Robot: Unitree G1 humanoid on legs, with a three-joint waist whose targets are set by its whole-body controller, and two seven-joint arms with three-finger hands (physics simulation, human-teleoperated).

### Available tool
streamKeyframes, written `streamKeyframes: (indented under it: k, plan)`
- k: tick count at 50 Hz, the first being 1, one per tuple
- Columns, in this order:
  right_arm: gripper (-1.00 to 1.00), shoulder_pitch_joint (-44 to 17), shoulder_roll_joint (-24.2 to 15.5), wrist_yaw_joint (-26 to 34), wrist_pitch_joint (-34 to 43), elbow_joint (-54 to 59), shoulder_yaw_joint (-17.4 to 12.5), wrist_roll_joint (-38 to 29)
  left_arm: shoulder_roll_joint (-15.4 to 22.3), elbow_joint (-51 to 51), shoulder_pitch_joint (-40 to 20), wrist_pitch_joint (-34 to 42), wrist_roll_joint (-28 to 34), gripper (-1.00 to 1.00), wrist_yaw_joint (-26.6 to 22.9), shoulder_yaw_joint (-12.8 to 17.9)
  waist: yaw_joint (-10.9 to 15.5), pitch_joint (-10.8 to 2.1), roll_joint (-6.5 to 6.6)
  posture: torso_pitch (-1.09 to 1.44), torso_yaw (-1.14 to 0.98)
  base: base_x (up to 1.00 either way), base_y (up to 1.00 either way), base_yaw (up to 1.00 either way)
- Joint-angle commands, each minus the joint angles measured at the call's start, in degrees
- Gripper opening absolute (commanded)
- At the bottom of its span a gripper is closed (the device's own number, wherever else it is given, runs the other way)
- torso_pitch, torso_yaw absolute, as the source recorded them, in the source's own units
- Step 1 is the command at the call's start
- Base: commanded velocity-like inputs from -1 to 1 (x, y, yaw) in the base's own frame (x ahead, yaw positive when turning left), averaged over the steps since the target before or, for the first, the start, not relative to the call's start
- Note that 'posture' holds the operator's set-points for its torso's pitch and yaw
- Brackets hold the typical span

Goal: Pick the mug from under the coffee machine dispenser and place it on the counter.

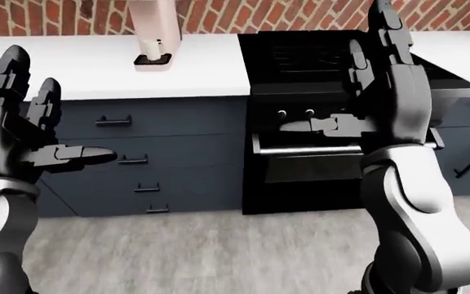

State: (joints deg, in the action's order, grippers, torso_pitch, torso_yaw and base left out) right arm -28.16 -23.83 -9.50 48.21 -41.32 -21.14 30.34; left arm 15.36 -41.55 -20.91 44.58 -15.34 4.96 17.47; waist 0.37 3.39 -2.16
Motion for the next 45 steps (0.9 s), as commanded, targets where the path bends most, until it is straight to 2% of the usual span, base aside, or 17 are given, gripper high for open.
streamKeyframes:
  k: [1, 8, 12, 14, 15, 16, 18, 25, 27, 28, 31, 35, 37, 39, 40, 42, 45]
  plan:
    - [1.00, -1.36, -0.58, -0.20, -1.02, -0.98, -0.39, -0.13, 0.97, -1.49, -1.43, -1.21, -0.07, 1.00, -0.07, 0.66, 0.31, -1.19, -1.20, 0.00, 0.00, 0.29, 0.11, 0.00]
    - [1.00, -1.30, -0.72, -0.44, -0.63, -1.06, -0.66, 0.22, 1.03, -1.75, -1.37, -1.01, -0.13, 1.00, -0.06, 0.75, -0.59, -1.08, 0.28, 0.00, 0.00, 0.27, 0.20, 0.00]
    - [1.00, -1.39, -0.83, -0.67, -0.30, -1.21, -0.83, 0.67, 1.09, -1.92, -1.44, -0.74, -0.30, 1.00, 0.01, 0.98, -1.31, -1.47, 4.12, 0.00, 0.00, 0.28, 0.24, 0.00]
    - [1.00, -1.46, -0.89, -0.79, -0.20, -1.20, -0.88, 0.85, 1.18, -2.01, -1.64, -0.46, -0.48, 1.00, 0.07, 1.12, -1.28, -3.05, 8.05, 0.00, 0.00, 0.28, 0.29, 0.00]
    - [1.00, -1.60, -0.92, -1.05, -0.04, -1.11, -0.99, 1.06, 1.29, -2.07, -1.69, -0.37, -0.53, 1.00, 0.11, 1.17, -0.68, -2.06, 5.22, 0.00, 0.00, 0.28, 0.29, 0.00]
    - [1.00, -1.63, -0.94, -1.17, 0.03, -1.12, -1.02, 1.23, 1.30, -2.07, -1.63, -0.44, -0.56, 1.00, 0.11, 1.20, -0.85, -1.44, 6.09, 0.00, 0.00, 0.28, 0.28, 0.00]
    - [1.00, -1.64, -1.00, -1.42, 0.23, -1.24, -1.09, 1.62, 1.42, -2.06, -1.68, -0.42, -0.67, 1.00, 0.13, 1.38, -0.23, -1.65, 5.30, 0.00, 0.00, 0.28, 0.29, 0.00]
    - [1.00, -2.00, -1.53, -2.27, 0.52, -1.27, -1.29, 2.91, 1.77, -2.36, -1.82, 0.08, -1.19, 1.00, 0.31, 1.71, 0.58, -1.14, 1.05, 0.00, 0.00, 0.28, 0.29, 0.00]
    - [1.00, -1.99, -1.65, -2.40, 0.36, -1.13, -1.35, 3.08, 1.82, -2.35, -1.74, 0.13, -1.18, 1.00, 0.29, 1.60, 0.73, -1.86, -1.48, 0.00, 0.00, 0.28, 0.29, 0.00]
    - [1.00, -2.01, -1.70, -2.47, 0.28, -1.08, -1.33, 3.11, 1.83, -2.42, -1.78, 0.28, -1.26, 1.00, 0.32, 1.64, 0.26, -1.96, -0.48, 0.00, 0.00, 0.28, 0.29, 0.00]
    - [1.00, -1.94, -1.96, -2.54, 0.07, -1.00, -1.31, 3.22, 2.00, -2.96, -1.99, 0.95, -1.46, 1.00, 0.51, 1.74, -0.38, -1.67, -1.10, 0.00, 0.00, 0.28, 0.22, 0.00]
    - [1.00, -1.92, -1.98, -2.68, -0.02, -0.93, -1.26, 3.31, 2.15, -2.99, -2.21, 1.15, -1.61, 1.00, 0.57, 1.80, -0.97, -1.27, 0.95, 0.00, 0.00, 0.28, 0.17, 0.00]
    - [1.00, -1.90, -1.98, -2.75, -0.07, -0.90, -1.25, 3.32, 2.18, -3.02, -2.25, 1.22, -1.66, 1.00, 0.61, 1.82, -1.29, -1.01, 2.62, 0.00, 0.00, 0.27, 0.17, 0.00]
    - [1.00, -2.02, -2.02, -2.87, 0.00, -0.91, -1.28, 3.45, 2.21, -3.13, -2.27, 1.31, -1.75, 1.00, 0.64, 1.84, -1.43, -2.27, 6.28, 0.00, 0.00, 0.28, 0.16, 0.00]
    - [1.00, -1.99, -2.02, -2.91, -0.05, -0.85, -1.31, 3.48, 2.16, -3.15, -2.18, 1.23, -1.74, 1.00, 0.66, 1.82, -1.16, -3.11, 6.53, 0.00, 0.00, 0.28, 0.16, 0.00]
    - [1.00, -1.95, -2.11, -2.96, -0.04, -0.83, -1.41, 3.63, 2.23, -3.44, -2.42, 1.72, -1.96, 1.00, 0.76, 1.87, -0.62, -1.29, 6.06, 0.00, 0.00, 0.27, 0.13, 0.00]
    - [1.00, -1.99, -2.31, -3.03, -0.06, -0.68, -1.65, 3.88, 2.29, -3.74, -2.69, 2.15, -2.17, 1.00, 0.95, 1.79, -0.01, -2.04, 4.76, 0.00, 0.00, 0.25, 0.08, 0.00]
